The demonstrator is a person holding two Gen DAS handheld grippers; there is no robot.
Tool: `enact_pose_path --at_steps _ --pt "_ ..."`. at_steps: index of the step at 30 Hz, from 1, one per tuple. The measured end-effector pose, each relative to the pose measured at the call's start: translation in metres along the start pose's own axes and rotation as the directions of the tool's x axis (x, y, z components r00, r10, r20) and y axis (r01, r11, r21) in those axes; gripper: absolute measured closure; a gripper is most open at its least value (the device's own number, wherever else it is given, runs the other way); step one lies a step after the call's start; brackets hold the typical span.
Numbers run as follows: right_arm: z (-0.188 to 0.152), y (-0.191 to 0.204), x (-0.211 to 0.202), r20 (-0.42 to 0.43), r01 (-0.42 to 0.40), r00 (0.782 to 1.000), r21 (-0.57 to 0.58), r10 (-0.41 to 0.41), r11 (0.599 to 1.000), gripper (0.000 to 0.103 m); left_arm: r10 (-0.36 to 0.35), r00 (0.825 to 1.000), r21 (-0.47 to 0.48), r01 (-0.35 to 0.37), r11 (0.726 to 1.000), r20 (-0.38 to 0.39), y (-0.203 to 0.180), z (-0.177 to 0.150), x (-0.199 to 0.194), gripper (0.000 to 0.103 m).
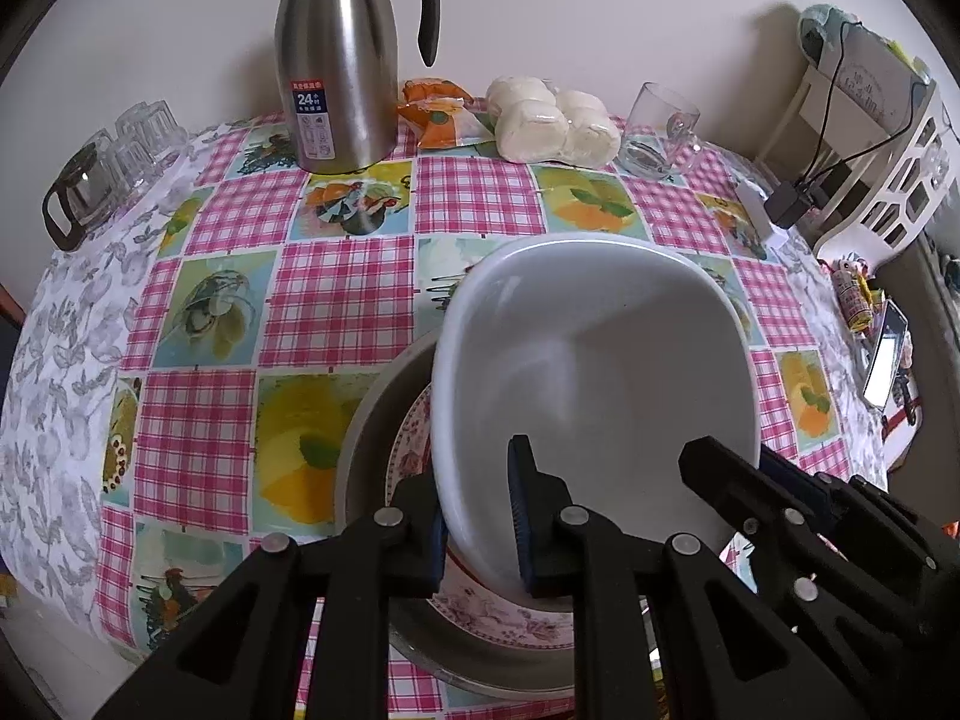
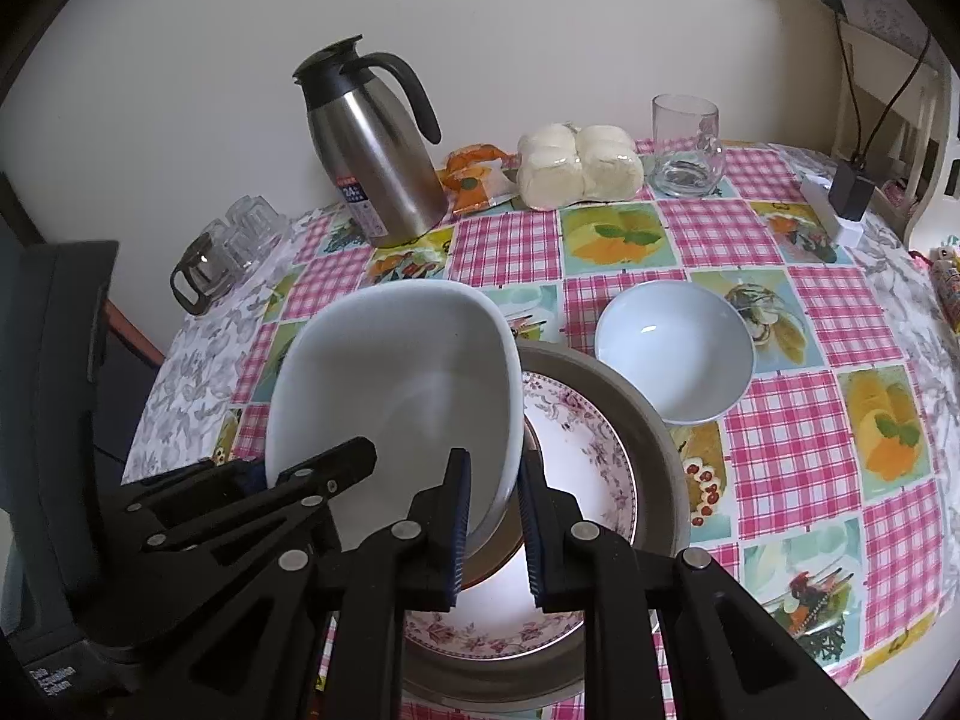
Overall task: Organize plates and bowls
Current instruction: 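Lift the white square bowl with both tools and carry it over the basin, then lower the white square bowl onto the stacked bowl and open both tools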
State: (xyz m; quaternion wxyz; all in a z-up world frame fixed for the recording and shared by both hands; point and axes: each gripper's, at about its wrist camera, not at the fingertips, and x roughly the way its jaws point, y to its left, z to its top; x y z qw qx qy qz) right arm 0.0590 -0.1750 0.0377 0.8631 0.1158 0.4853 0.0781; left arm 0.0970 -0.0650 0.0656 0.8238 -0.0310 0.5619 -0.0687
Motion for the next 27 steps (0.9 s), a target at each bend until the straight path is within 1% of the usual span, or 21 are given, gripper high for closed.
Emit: enact_pose_path --at_steps 4,8,10,13,24,27 --pt "-0.001 0.001 0.002 -0.018 0.000 1.000 0.000 0.000 1.000 0.084 0.011 1.000 0.011 -0.011 1.000 -0.006 -0.001 0.000 0.000 0.083" --pt "-0.002 0.002 0.004 -0.034 -0.012 0.999 0.007 0.012 1.000 0.084 0.022 1.000 0.019 -0.022 1.000 -0.016 0.000 -0.002 -0.001 0.082" --pt "-0.004 0.002 0.006 -0.048 -0.009 0.999 0.013 0.010 1.000 0.082 0.016 1.000 0.024 -0.016 1.000 -0.018 -0.001 -0.002 -0.001 0.081" --pt "-0.005 -0.002 0.011 -0.070 -0.008 0.998 0.028 0.010 1.000 0.082 0.013 0.999 0.025 -0.012 1.000 -0.033 -0.002 -0.002 0.003 0.081" --pt "-0.007 -0.003 0.017 -0.097 0.001 0.995 0.033 0.002 0.999 0.082 0.023 0.997 0.025 -0.022 0.999 -0.068 0.000 -0.002 0.011 0.081" --pt "-0.007 -0.003 0.019 -0.101 0.006 0.995 0.029 -0.003 1.000 0.082 0.033 0.997 0.024 -0.031 0.999 -0.070 0.000 -0.002 0.012 0.079"
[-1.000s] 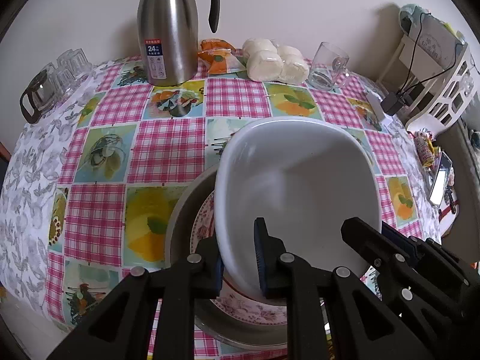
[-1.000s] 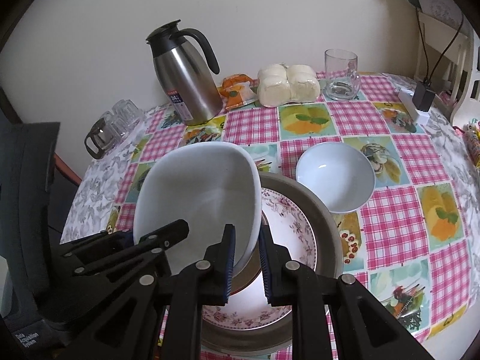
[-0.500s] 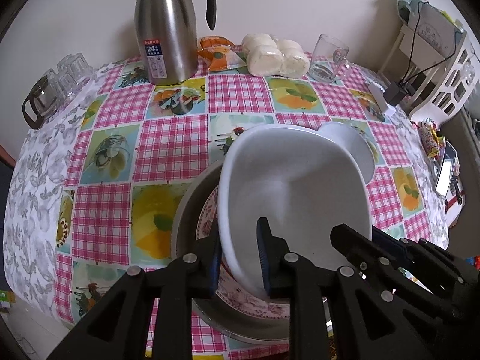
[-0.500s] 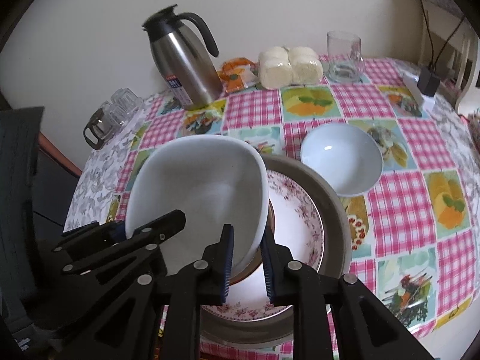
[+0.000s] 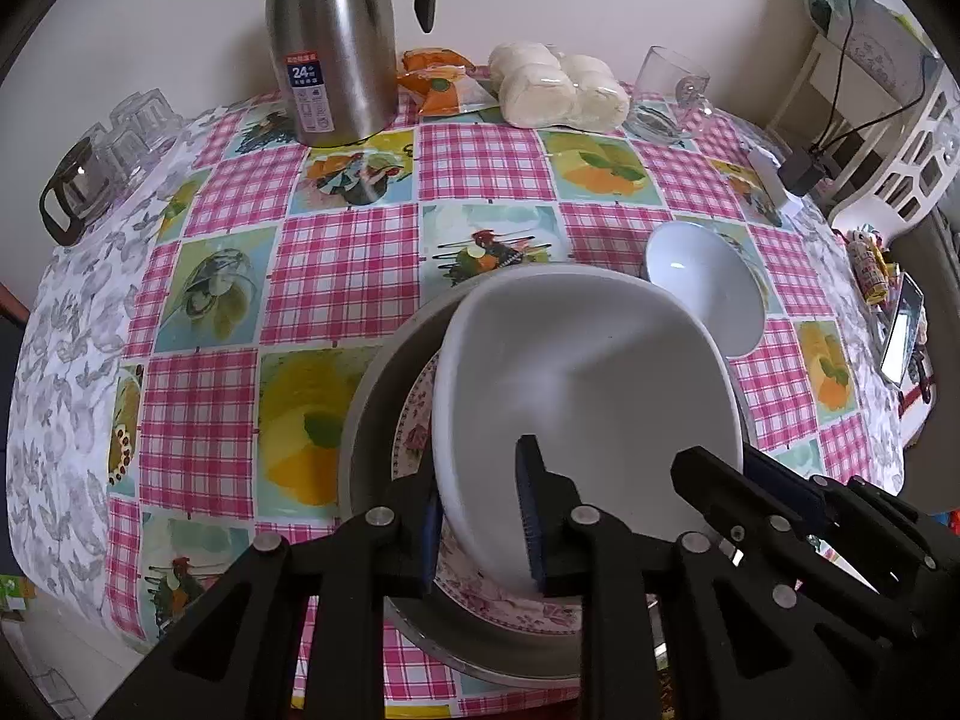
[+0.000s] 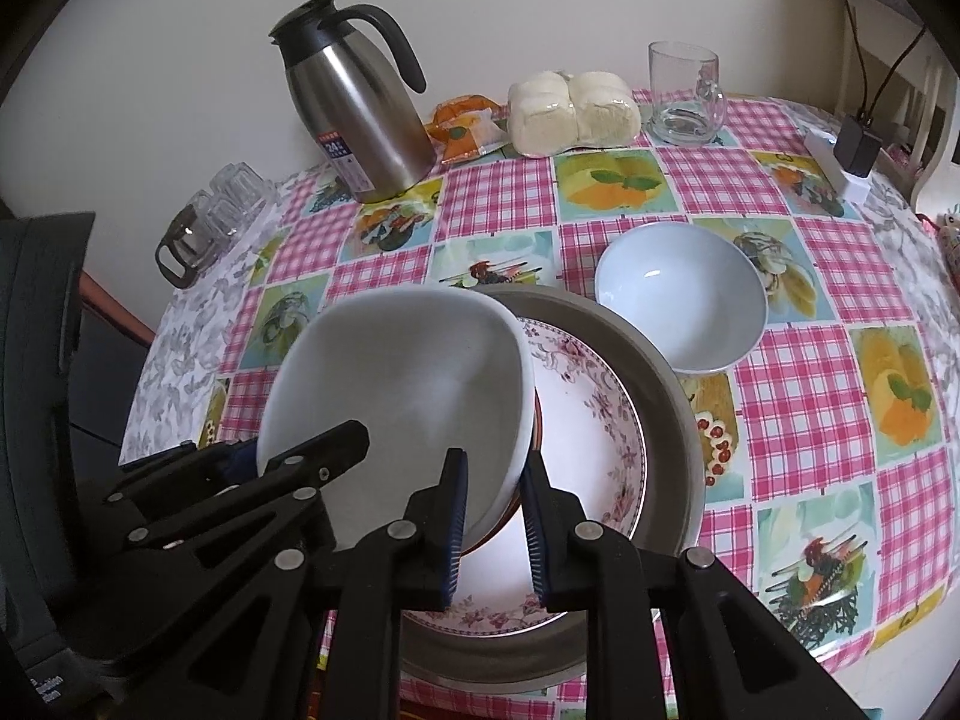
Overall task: Organize plates and bowls
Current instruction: 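Lower the white square bowl onto the stacked bowl and open both tools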
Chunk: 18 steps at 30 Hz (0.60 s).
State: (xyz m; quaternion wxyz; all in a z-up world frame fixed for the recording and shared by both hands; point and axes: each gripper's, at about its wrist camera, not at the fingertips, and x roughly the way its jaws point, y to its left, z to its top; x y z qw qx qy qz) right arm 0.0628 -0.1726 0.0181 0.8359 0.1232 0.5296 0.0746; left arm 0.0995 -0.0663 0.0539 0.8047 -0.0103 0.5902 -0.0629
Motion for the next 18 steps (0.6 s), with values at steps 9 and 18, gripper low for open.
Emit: enact_pose_path --at_steps 9,18 --pt "0.001 0.002 -0.002 0.012 0.005 1.000 -0.010 -0.005 1.000 0.082 0.010 1.000 0.007 -0.010 1.000 0.010 0.001 0.001 -0.002 0.076" --pt "0.004 -0.006 -0.011 0.048 0.020 0.999 0.019 -0.021 1.000 0.058 0.045 0.996 -0.022 -0.044 0.999 0.076 0.008 0.006 -0.017 0.058"
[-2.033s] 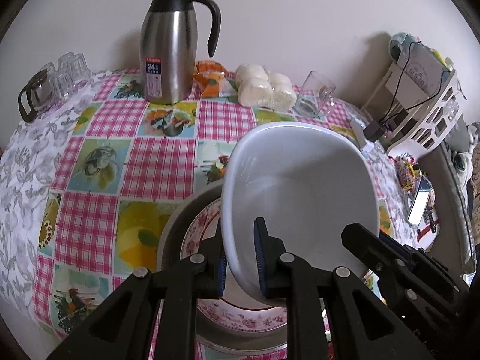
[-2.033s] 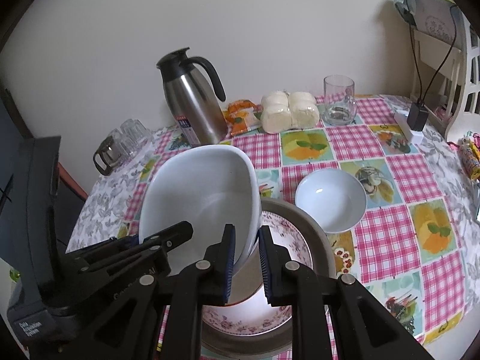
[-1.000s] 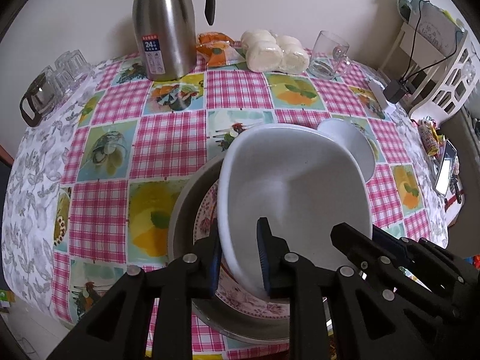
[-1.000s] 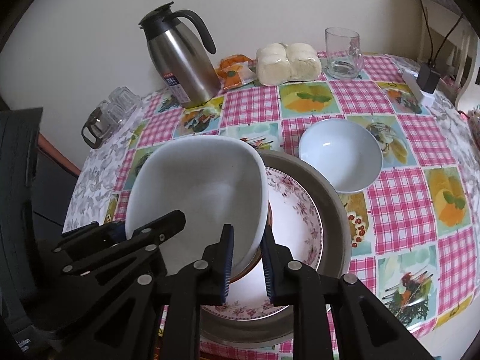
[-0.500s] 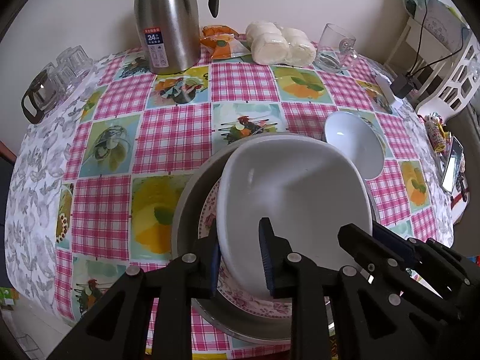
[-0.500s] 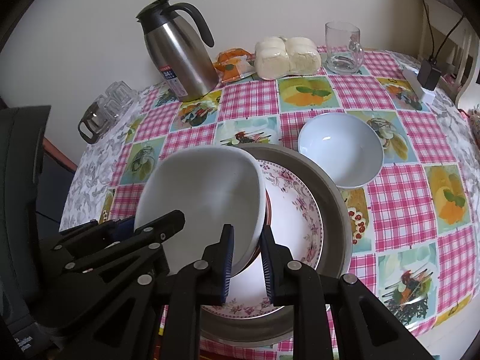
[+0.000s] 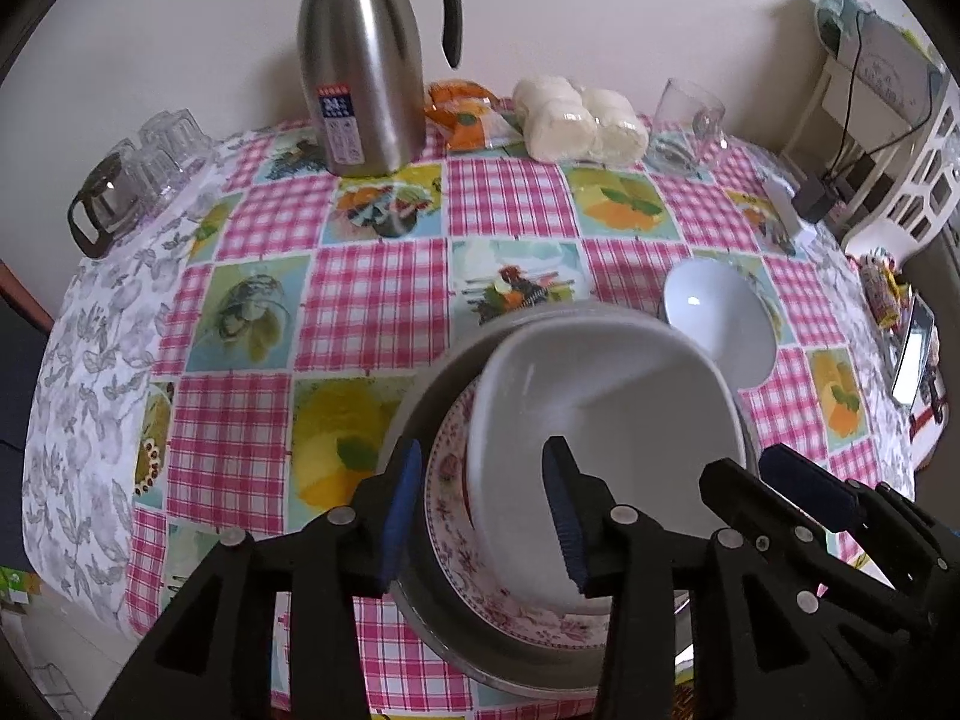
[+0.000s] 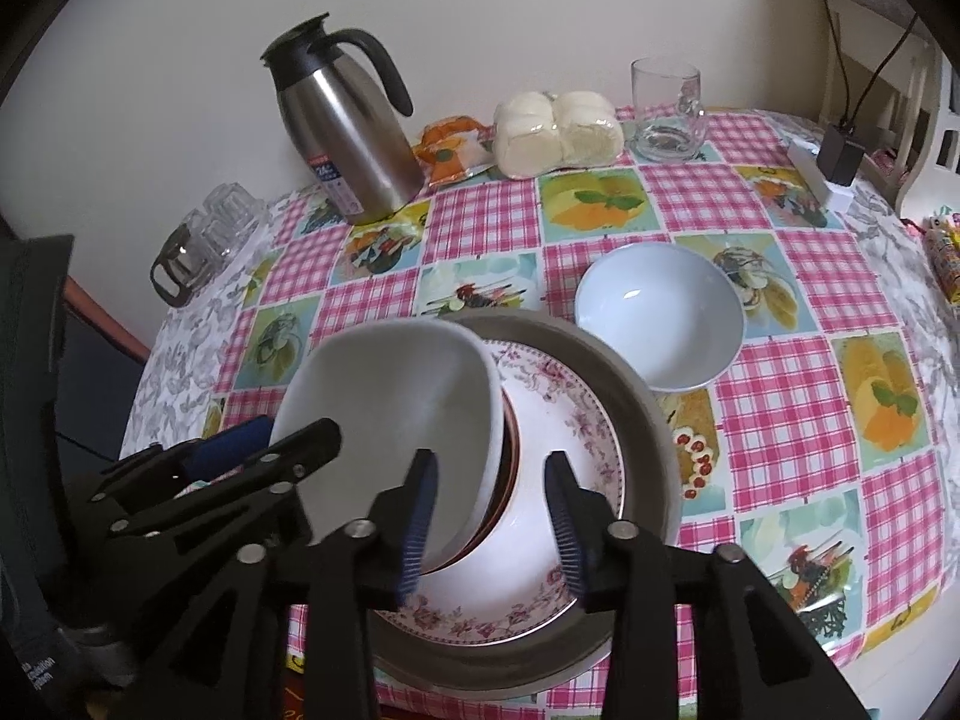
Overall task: Organize plates and bowls
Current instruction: 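Lower the white square bowl onto the stacked bowl and open both tools, then move both open tools toward the plain white bowl on the tablecloth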
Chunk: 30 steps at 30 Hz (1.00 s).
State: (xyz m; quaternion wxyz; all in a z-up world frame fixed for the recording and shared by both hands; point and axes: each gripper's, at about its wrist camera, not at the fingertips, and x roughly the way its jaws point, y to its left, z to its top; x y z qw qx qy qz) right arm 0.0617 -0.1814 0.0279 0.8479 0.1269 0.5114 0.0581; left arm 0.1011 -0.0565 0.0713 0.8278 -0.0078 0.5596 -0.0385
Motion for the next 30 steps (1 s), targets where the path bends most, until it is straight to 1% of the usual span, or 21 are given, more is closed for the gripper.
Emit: enact_pose_path --at_steps 2,3,4,6,8,9,10,11,14,15,16,17,19,24,27,30 --pt "0.001 -0.001 -0.003 0.014 0.005 1.000 0.003 -0.005 1.000 0.052 0.006 1.000 -0.016 -0.006 1.000 0.018 0.004 0.002 -0.003 0.053" --pt "0.002 -0.002 -0.004 0.018 0.008 1.000 0.007 -0.008 1.000 0.046 0.008 1.000 -0.025 -0.007 1.000 0.025 0.006 0.003 -0.005 0.051" --pt "0.002 -0.003 -0.004 0.023 0.012 1.000 0.011 -0.012 1.000 0.039 0.008 1.000 -0.035 -0.007 0.999 0.030 0.008 0.003 -0.006 0.047" --pt "0.003 -0.006 -0.005 0.032 0.019 0.999 0.017 -0.019 1.000 0.033 0.009 0.999 -0.062 -0.007 0.998 0.040 0.014 0.004 -0.008 0.045" --pt "0.004 -0.006 -0.005 0.037 0.024 0.999 0.013 -0.024 1.000 0.030 0.015 0.999 -0.073 -0.012 0.997 0.041 0.017 0.005 -0.008 0.044" --pt "0.004 -0.006 -0.005 0.038 0.025 0.999 0.011 -0.026 1.000 0.027 0.022 0.999 -0.077 -0.019 0.997 0.037 0.019 0.005 -0.007 0.042" --pt "0.004 -0.006 -0.005 0.041 0.028 0.999 0.009 -0.029 1.000 0.023 0.031 0.999 -0.080 -0.028 0.996 0.034 0.020 0.006 -0.006 0.036" --pt "0.004 -0.006 -0.005 0.043 0.030 0.999 0.007 -0.030 1.000 0.022 0.038 0.999 -0.083 -0.035 0.996 0.033 0.020 0.005 -0.006 0.029" --pt "0.003 -0.005 -0.005 0.050 0.031 0.998 0.001 -0.031 1.000 0.018 0.039 0.998 -0.103 -0.035 0.994 0.041 0.025 0.006 -0.006 0.026" --pt "0.003 -0.006 -0.005 0.054 0.032 0.998 0.001 -0.032 0.999 0.016 0.040 0.998 -0.112 -0.035 0.993 0.044 0.027 0.006 -0.007 0.024" --pt "0.003 -0.006 -0.005 0.056 0.034 0.998 0.003 -0.034 0.999 0.014 0.042 0.998 -0.117 -0.037 0.992 0.045 0.028 0.006 -0.007 0.020" --pt "0.004 -0.007 -0.006 0.060 0.037 0.997 0.005 -0.037 0.999 0.012 0.048 0.998 -0.125 -0.042 0.991 0.046 0.030 0.006 -0.007 0.019" --pt "0.004 -0.008 -0.006 0.067 0.042 0.997 0.010 -0.042 0.999 0.006 0.058 0.997 -0.140 -0.051 0.989 0.047 0.034 0.006 -0.007 0.019" --pt "0.005 -0.009 -0.009 0.081 0.044 0.996 0.008 -0.045 0.999 0.002 0.066 0.996 -0.160 -0.057 0.986 0.053 0.038 0.006 -0.006 0.017" --pt "0.005 -0.009 -0.009 0.081 0.045 0.996 0.008 -0.046 0.999 0.000 0.072 0.995 -0.169 -0.061 0.984 0.063 0.040 0.006 -0.007 0.010" --pt "0.005 -0.010 -0.009 0.083 0.046 0.995 0.014 -0.047 0.999 0.000 0.083 0.993 -0.182 -0.067 0.981 0.083 0.043 0.006 -0.010 0.009"
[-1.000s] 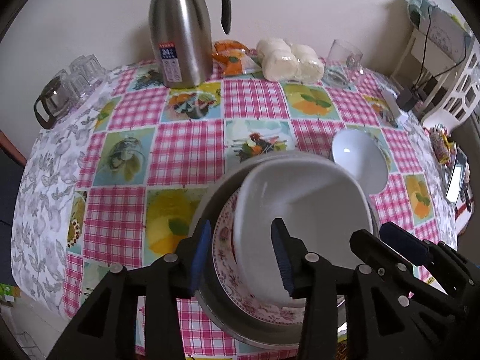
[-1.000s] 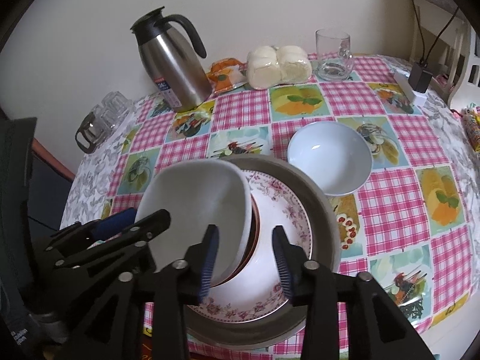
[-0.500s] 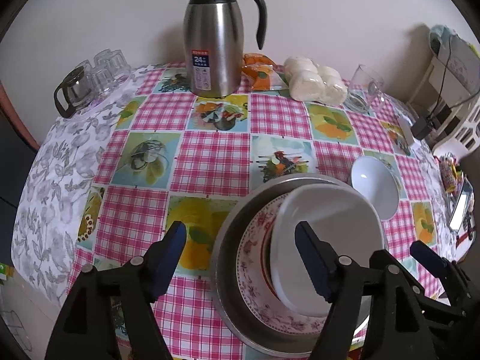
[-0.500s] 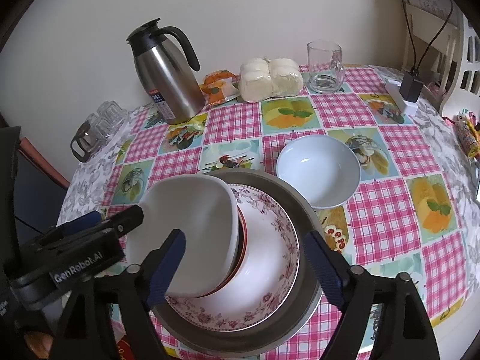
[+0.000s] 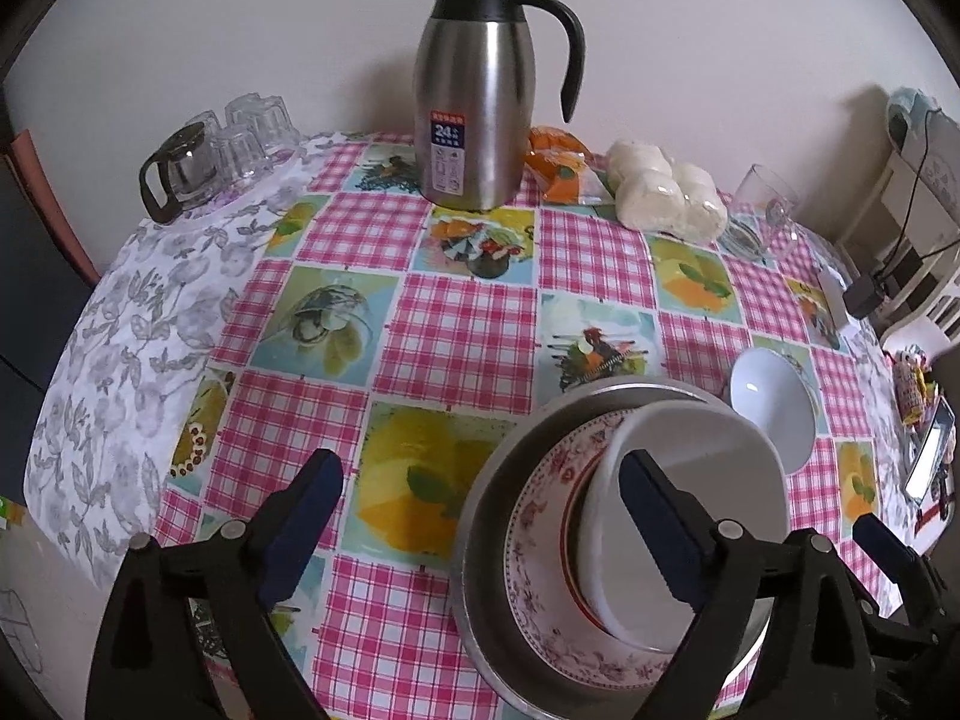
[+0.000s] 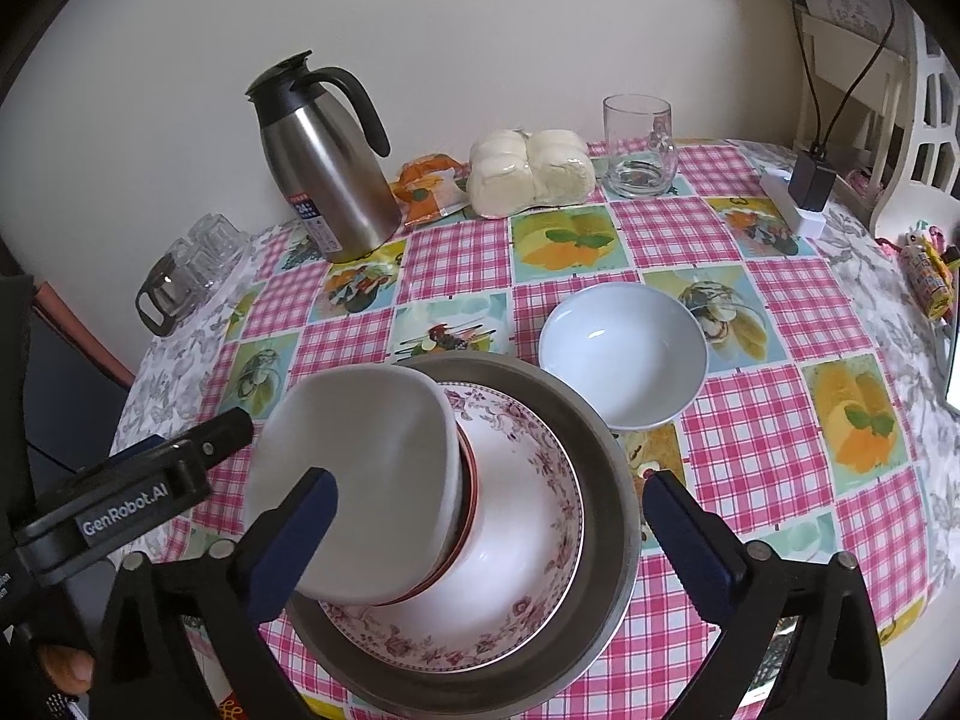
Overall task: Organize plates and bowls
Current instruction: 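Move both open tools toward the plain white bowl on the tablecloth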
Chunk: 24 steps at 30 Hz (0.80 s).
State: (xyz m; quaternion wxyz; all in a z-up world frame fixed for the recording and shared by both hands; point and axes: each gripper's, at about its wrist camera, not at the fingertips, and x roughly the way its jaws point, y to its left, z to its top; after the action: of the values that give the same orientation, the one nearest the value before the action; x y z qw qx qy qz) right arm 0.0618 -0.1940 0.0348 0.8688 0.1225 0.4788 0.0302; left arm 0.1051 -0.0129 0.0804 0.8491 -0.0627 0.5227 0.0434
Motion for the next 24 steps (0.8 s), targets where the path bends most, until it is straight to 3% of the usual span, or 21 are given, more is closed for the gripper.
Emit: enact_pose_path --at_steps 7,14,19,24 --pt "0.001 -0.003 -0.001 0.010 0.005 1.000 0.014 -0.005 1.000 0.000 0.031 0.999 -0.001 -0.031 1.000 0.013 0.002 0.001 0.000 0.005" --pt "0.004 -0.010 -0.007 0.024 0.002 1.000 0.025 -0.002 1.000 0.000 0.031 0.997 -0.046 -0.027 0.999 0.077 0.005 0.005 -0.013 0.005" --pt "0.006 -0.027 -0.012 0.037 0.015 0.999 0.052 -0.017 0.999 0.000 0.009 0.994 -0.061 -0.003 0.998 0.107 0.000 0.005 -0.019 0.005" --pt "0.009 -0.055 -0.017 0.048 0.037 0.998 0.111 -0.043 0.993 0.000 -0.042 0.989 -0.017 0.045 0.999 0.143 -0.026 0.006 -0.029 0.005"
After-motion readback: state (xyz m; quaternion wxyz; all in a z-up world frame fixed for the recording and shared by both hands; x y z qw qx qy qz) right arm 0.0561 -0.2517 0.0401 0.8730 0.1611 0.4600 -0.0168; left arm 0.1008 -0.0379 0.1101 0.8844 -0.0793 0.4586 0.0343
